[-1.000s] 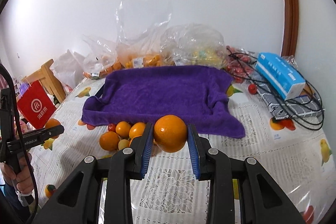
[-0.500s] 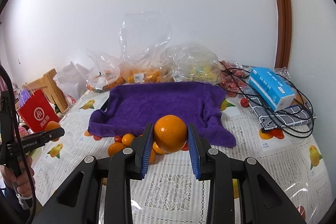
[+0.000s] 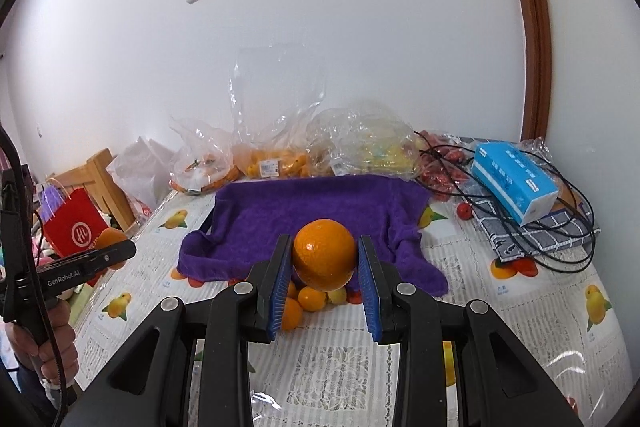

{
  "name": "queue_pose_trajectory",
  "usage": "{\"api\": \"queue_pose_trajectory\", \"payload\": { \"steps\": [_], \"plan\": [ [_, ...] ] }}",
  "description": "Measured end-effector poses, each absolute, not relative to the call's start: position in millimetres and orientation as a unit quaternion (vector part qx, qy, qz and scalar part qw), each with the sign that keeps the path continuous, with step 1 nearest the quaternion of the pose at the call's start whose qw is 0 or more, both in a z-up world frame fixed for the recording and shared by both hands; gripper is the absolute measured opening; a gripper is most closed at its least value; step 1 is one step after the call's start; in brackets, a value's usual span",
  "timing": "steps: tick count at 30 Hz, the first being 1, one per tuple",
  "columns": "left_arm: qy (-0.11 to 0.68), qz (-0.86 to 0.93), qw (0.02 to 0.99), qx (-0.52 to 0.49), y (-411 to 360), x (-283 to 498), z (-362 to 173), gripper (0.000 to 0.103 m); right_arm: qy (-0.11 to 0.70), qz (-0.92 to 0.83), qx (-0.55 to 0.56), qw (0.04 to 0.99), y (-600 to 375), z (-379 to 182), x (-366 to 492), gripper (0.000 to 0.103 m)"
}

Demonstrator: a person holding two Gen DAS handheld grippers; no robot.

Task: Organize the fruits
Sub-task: 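Carry both oranges over the purple towel and open the right tool while the left tool lowers its orange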

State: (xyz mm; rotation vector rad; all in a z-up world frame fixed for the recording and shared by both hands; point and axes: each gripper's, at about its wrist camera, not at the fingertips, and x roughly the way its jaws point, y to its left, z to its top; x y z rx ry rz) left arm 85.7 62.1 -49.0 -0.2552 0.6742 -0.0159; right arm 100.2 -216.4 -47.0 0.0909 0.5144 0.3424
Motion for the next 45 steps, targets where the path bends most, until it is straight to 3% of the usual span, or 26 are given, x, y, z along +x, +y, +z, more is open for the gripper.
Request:
{"api": "queue_pose_trajectory", "payload": {
  "steps": [13, 33, 45],
  "plan": [
    [0.329, -0.019, 0.938, -0.106, 55.9, 129.4, -46.5, 0.042, 0.253, 0.166, 0.019, 0.953, -207.9, -40.5, 134.8, 0.032],
    [0.359, -0.022, 0.925, -0.124, 62.4, 234.5, -106.7, 0.042, 0.302, 0.161, 0.048, 0.938, -188.6, -98.4, 251.4, 0.032],
    [0.374, -0.01, 0.916, -0.142, 74.9, 243.2, -151.6, 0.042, 0.365, 0.16, 0.055, 0.915, -189.9, -156.9, 279.7, 0.032]
  ]
}}
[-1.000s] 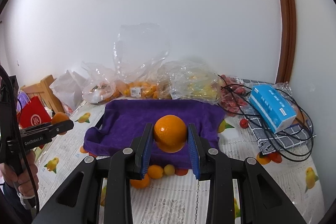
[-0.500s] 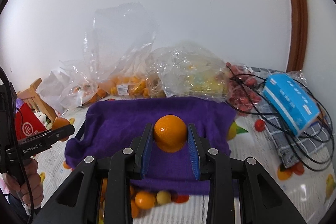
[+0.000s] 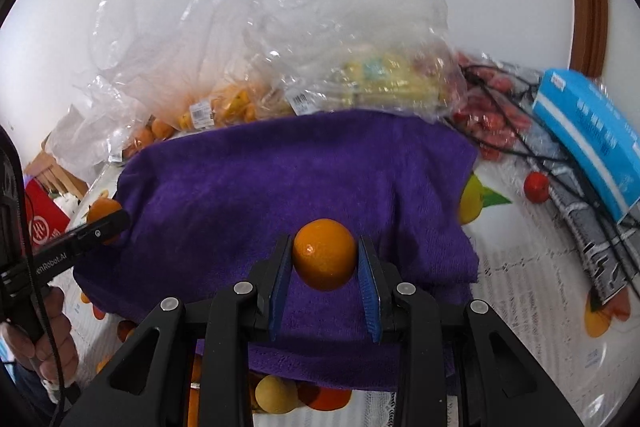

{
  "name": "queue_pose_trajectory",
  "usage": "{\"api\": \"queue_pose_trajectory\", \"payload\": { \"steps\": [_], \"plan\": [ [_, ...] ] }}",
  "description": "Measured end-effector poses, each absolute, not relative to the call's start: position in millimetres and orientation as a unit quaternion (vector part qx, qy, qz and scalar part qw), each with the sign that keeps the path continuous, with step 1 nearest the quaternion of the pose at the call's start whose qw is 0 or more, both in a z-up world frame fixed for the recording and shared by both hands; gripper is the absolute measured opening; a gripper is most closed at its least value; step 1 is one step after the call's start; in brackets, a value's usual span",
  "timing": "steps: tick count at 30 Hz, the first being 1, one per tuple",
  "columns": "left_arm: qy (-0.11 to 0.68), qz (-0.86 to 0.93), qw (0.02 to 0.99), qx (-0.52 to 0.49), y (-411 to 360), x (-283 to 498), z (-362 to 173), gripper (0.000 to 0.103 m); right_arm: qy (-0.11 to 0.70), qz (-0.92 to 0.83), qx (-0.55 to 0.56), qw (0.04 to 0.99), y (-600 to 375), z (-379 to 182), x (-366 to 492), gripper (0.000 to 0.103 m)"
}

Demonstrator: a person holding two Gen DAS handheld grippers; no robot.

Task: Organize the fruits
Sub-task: 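Carry both oranges over the purple towel and open the right tool while the left tool lowers its orange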

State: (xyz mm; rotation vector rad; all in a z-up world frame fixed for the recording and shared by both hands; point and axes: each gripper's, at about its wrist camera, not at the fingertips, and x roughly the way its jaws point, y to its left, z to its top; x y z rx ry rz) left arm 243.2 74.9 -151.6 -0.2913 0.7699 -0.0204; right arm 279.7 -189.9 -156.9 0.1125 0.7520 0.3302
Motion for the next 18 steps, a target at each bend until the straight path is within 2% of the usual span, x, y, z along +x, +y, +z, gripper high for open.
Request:
{"api": "queue_pose_trajectory", "payload": {
  "steps": [10, 13, 16, 18],
  "plan": [
    [0.368, 0.009, 0.922, -0.122, 69.7, 240.5, -157.4, 0.042, 0.379, 0.158, 0.044, 0.911, -184.8, -171.1, 283.9, 0.032],
    [0.365, 0.008, 0.923, -0.12, 68.4, 241.1, -156.5, 0.042, 0.379, 0.154, 0.038, 0.912, -184.0, -172.0, 283.1, 0.035],
    [0.357, -0.002, 0.926, -0.124, 68.3, 239.4, -153.8, 0.044, 0.375, 0.16, 0.046, 0.912, -186.5, -167.9, 280.6, 0.038],
    [0.348, -0.003, 0.93, -0.12, 67.3, 236.6, -150.8, 0.05, 0.37, 0.156, 0.047, 0.915, -188.6, -164.2, 278.1, 0.039]
  ]
}}
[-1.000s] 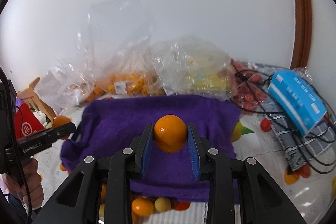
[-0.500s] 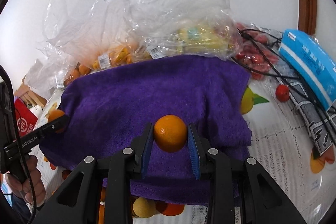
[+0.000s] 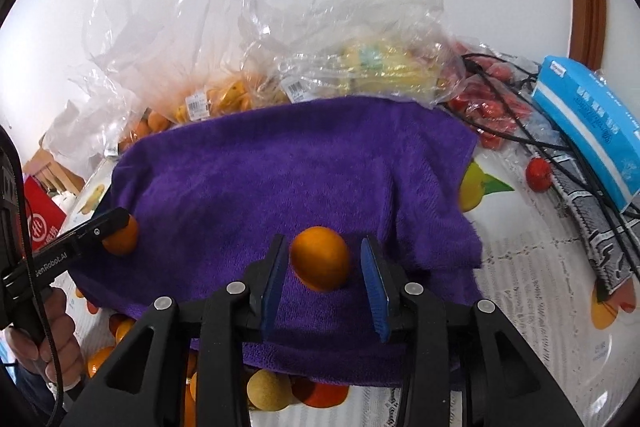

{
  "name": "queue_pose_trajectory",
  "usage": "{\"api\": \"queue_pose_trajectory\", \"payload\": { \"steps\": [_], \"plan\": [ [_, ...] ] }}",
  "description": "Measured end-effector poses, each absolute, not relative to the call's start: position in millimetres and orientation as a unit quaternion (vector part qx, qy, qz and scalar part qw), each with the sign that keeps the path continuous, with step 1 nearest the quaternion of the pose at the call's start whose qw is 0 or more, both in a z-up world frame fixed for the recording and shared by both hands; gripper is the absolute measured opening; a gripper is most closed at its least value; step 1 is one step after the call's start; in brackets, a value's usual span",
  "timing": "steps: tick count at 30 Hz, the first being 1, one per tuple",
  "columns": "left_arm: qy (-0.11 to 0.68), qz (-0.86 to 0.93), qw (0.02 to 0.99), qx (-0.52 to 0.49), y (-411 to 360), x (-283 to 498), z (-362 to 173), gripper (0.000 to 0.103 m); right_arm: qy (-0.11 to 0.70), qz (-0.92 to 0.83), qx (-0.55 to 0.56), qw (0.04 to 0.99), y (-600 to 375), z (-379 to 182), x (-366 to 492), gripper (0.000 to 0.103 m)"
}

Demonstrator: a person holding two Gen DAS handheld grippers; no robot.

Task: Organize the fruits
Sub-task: 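Carry both oranges over the purple towel and open the right tool while the left tool lowers its orange, then open the left tool to drop its orange on the towel, withdraw both tools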

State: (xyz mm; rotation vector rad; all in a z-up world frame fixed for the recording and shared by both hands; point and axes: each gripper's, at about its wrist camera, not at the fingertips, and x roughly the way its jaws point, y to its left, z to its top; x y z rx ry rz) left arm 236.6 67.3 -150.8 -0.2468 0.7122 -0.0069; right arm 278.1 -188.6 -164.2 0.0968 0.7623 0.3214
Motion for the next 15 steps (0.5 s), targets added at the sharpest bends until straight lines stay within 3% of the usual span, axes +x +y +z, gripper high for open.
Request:
{"api": "queue_pose_trajectory", "payload": {
  "steps": [15],
  "plan": [
    [0.288, 0.014, 0.951, -0.11, 72.3, 197.8, -136.6, 0.058, 0.339, 0.196, 0.055, 0.918, -194.6, -141.8, 226.0, 0.039]
  ]
}}
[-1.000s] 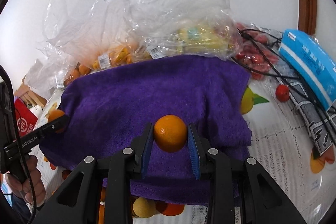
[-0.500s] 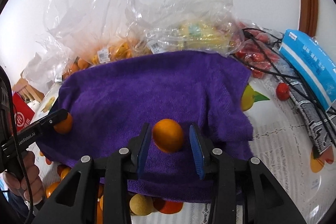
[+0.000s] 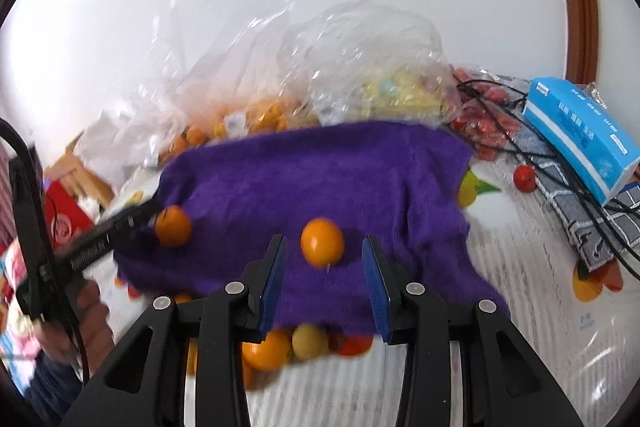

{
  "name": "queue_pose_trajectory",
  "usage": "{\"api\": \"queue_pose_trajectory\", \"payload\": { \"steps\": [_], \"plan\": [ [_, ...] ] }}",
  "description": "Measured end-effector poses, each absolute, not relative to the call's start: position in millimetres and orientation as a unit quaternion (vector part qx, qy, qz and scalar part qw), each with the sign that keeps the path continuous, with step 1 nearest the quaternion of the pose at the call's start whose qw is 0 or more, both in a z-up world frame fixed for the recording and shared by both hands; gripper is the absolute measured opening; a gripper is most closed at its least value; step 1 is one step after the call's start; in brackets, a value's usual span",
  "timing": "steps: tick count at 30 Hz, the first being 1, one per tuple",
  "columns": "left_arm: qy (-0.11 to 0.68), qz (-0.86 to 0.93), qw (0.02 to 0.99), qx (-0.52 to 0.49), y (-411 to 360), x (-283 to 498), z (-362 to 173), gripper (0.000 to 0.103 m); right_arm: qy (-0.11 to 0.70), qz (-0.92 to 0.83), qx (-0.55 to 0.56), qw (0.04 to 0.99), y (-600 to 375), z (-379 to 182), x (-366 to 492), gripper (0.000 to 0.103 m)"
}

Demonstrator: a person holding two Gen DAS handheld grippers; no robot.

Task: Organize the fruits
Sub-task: 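Open the left tool to drop its orange on the towel, withdraw both tools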

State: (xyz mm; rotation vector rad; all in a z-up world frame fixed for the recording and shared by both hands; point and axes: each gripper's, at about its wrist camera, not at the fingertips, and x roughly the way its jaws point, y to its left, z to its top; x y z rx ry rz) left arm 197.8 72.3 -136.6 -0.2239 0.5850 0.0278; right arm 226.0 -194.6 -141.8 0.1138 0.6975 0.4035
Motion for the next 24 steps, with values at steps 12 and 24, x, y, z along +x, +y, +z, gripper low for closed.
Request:
{"api": "queue_pose_trajectory", "payload": {
  "steps": [12, 24],
  "plan": [
    [0.3, 0.009, 0.944, -0.137, 90.0, 147.4, -146.1, 0.062, 0.356, 0.208, 0.059, 0.909, -192.2, -162.8, 201.9, 0.023],
    [0.306, -0.013, 0.944, -0.121, 79.7, 151.4, -149.1, 0.065, 0.376, 0.173, -0.014, 0.91, -171.8, -181.1, 204.4, 0.022]
  ]
}}
